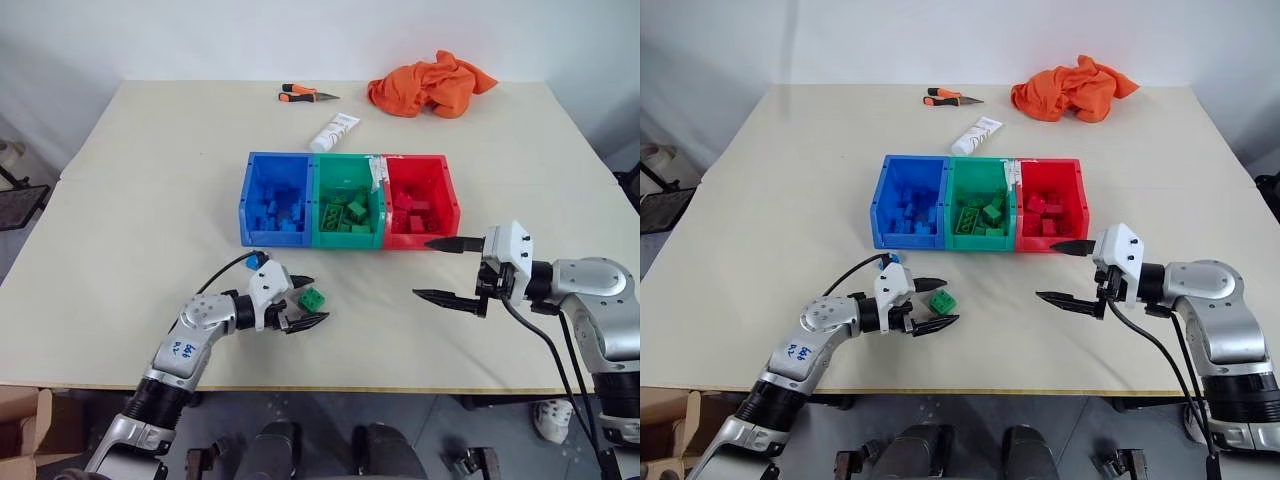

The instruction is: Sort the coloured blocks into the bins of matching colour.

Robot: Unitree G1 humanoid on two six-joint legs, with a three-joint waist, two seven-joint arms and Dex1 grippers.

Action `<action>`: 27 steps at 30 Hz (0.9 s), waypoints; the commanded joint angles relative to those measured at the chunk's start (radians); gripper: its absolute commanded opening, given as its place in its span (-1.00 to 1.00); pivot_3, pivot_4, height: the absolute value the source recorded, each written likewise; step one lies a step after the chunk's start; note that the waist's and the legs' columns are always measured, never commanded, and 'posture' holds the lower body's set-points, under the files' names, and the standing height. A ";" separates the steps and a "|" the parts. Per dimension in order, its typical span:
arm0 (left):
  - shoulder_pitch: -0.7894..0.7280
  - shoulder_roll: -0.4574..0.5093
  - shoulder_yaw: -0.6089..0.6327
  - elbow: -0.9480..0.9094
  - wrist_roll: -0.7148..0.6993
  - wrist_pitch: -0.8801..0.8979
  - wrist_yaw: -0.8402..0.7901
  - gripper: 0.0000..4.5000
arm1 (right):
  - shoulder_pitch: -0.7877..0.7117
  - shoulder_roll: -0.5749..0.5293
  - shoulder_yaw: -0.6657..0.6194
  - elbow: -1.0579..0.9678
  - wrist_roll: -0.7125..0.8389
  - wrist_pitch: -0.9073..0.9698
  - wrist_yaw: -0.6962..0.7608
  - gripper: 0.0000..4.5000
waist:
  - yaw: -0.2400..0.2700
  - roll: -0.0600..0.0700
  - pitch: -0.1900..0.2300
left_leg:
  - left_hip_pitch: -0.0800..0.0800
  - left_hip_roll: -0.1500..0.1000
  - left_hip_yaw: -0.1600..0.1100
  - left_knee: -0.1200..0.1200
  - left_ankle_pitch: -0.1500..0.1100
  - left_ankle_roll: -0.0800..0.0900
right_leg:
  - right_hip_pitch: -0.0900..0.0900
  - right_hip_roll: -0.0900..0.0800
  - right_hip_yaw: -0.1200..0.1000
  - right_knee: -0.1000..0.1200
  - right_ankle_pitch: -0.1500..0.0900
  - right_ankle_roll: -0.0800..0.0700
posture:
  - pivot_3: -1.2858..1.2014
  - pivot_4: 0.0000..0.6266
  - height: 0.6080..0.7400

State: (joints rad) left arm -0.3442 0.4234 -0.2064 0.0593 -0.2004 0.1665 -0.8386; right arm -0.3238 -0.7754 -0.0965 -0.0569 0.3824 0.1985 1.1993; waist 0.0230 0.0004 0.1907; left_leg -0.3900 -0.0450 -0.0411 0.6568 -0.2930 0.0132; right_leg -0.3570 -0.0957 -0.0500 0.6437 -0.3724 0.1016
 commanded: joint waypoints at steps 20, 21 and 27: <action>-0.313 -0.186 0.045 0.139 0.055 -0.073 0.158 -0.13 | 0.149 -0.033 -0.199 -0.163 0.064 0.033 -0.137 1.00 | 0.009 -0.001 0.000 | -0.004 -0.001 -0.002 0.004 0.000 0.001 | 0.000 0.001 -0.002 0.002 0.001 0.001 | 0.03 -0.52 1.00; -0.365 -0.203 0.051 0.202 0.067 -0.099 0.177 -0.13 | 0.168 -0.026 -0.217 -0.184 0.073 0.038 -0.153 1.00 | 0.007 -0.001 0.000 | -0.004 -0.001 -0.002 0.004 0.000 0.001 | 0.000 0.001 -0.003 0.002 0.001 0.001 | 0.03 -0.52 1.00; -0.657 -0.285 0.077 0.623 0.141 -0.250 0.298 0.03 | 0.265 0.011 -0.281 -0.292 0.106 0.062 -0.242 1.00 | 0.007 -0.004 0.002 | -0.004 -0.001 -0.001 0.005 0.000 0.001 | -0.001 0.001 -0.003 0.003 0.001 0.002 | 0.03 -0.52 1.00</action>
State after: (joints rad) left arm -0.9432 0.1512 -0.1523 0.6081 -0.0826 -0.0224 -0.5816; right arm -0.0742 -0.7715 -0.3351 -0.2974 0.4606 0.2573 0.9846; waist 0.0304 -0.0036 0.1930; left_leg -0.3944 -0.0458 -0.0420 0.6619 -0.2933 0.0141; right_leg -0.3576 -0.0945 -0.0533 0.6468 -0.3716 0.1034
